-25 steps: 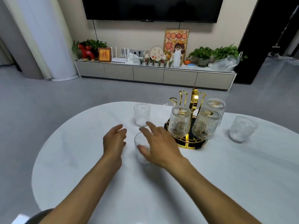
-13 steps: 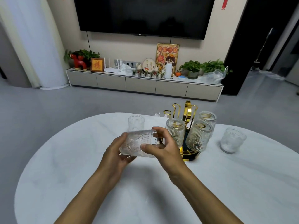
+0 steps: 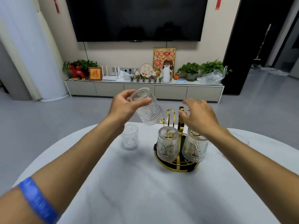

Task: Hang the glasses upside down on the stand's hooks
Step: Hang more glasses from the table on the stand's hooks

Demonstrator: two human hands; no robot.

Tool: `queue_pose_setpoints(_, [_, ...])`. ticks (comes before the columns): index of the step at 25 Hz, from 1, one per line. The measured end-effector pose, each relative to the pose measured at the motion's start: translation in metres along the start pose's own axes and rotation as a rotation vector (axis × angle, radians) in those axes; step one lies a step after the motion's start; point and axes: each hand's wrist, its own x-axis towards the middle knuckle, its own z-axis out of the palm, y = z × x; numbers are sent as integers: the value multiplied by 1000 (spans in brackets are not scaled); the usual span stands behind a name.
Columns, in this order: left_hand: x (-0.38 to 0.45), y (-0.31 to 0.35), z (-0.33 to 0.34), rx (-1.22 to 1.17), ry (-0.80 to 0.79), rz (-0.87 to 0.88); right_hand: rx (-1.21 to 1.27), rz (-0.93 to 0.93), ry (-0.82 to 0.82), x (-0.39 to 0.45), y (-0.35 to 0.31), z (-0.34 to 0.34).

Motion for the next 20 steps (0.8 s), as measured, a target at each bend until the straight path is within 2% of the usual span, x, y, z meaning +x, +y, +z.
queue_pose_setpoints(2, [20,-7,24,143,-31,-3,66,1,-49,5,6,6])
queue_pose_setpoints(5, [40,-25,43,269,-92,21,48,-104,-2,3,9,13])
queue_pose_setpoints(20, [38,-81,45,602,-347,123,-12,-150,-11,-7,7,12])
